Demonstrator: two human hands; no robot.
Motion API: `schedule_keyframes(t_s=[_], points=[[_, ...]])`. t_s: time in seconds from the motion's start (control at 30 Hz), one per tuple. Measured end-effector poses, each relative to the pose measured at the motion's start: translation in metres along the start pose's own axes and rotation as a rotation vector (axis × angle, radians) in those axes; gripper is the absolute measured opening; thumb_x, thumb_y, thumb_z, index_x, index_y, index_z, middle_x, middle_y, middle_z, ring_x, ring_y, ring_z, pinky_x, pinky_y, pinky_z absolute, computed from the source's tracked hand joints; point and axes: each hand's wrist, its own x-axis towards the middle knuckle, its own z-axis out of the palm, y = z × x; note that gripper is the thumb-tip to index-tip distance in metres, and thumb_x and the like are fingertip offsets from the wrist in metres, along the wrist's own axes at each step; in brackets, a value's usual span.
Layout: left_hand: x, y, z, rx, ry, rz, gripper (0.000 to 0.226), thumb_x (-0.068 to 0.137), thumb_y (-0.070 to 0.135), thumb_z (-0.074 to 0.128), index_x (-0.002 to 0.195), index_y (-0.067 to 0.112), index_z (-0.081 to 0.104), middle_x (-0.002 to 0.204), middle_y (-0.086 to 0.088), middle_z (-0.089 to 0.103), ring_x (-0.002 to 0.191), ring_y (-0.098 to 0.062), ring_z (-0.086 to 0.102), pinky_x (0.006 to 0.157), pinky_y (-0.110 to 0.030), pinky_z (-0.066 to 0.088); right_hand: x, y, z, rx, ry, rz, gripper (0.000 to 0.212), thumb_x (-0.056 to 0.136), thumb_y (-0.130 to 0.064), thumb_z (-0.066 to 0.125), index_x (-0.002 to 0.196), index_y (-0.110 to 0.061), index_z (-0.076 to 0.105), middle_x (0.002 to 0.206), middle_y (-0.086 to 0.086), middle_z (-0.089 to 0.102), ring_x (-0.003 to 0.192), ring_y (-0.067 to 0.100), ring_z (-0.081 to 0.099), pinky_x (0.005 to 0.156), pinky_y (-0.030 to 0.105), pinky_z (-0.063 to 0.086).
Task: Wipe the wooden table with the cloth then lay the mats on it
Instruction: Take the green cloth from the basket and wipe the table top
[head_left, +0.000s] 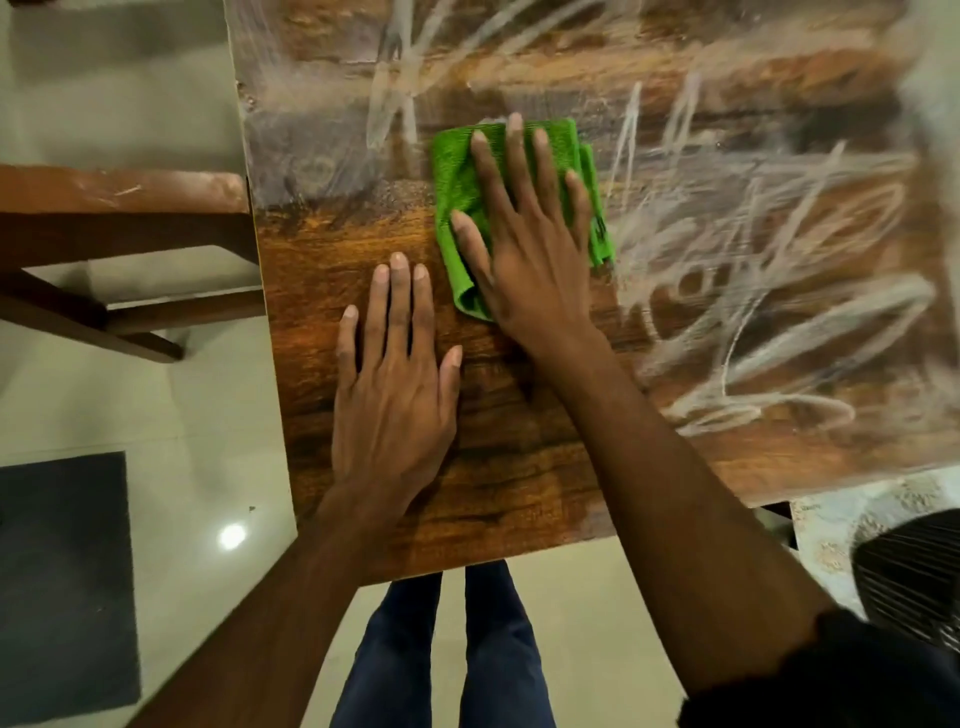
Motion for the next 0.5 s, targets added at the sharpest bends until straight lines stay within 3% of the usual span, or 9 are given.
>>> schedule_keyframes(t_s=[0.1, 0.3, 0.5], points=[[0.000, 0.001, -0.002, -0.021, 0.012, -0.004, 0.067, 0.113, 0.040, 0.018, 0.170, 0.010, 0.001, 0.179, -0.008, -0.002, 0.166, -0.020, -0.003, 0.133, -0.050, 0.012, -0.024, 0.000, -0.004, -0.001, 0.004, -0.006, 0.065, 0.114, -0.054, 0.023, 0.171, -0.024, 0.015, 0.180, 0.006, 0.007, 0.167, 0.024, 0.004, 0.133, 0.049, 0.009], [0.000, 0.001, -0.002, -0.035, 0.000, -0.018, 0.068, 0.111, 0.036, 0.020, 0.171, 0.012, -0.001, 0.179, -0.007, -0.004, 0.166, -0.019, -0.003, 0.133, -0.049, 0.011, -0.163, 0.008, -0.017, 0.044, -0.114, 0.067, 0.065, 0.114, -0.048, 0.033, 0.171, -0.029, 0.009, 0.180, 0.000, -0.002, 0.167, 0.021, -0.002, 0.133, 0.052, 0.015], [0.000, 0.001, -0.001, -0.067, 0.008, -0.020, 0.068, 0.110, 0.037, 0.021, 0.171, 0.012, 0.001, 0.179, -0.007, -0.001, 0.166, -0.020, -0.002, 0.133, -0.051, 0.011, -0.178, 0.100, -0.028, 0.033, -0.055, 0.249, 0.063, 0.112, -0.044, 0.023, 0.171, -0.027, 0.013, 0.180, -0.002, 0.003, 0.166, 0.019, 0.005, 0.130, 0.058, 0.021]])
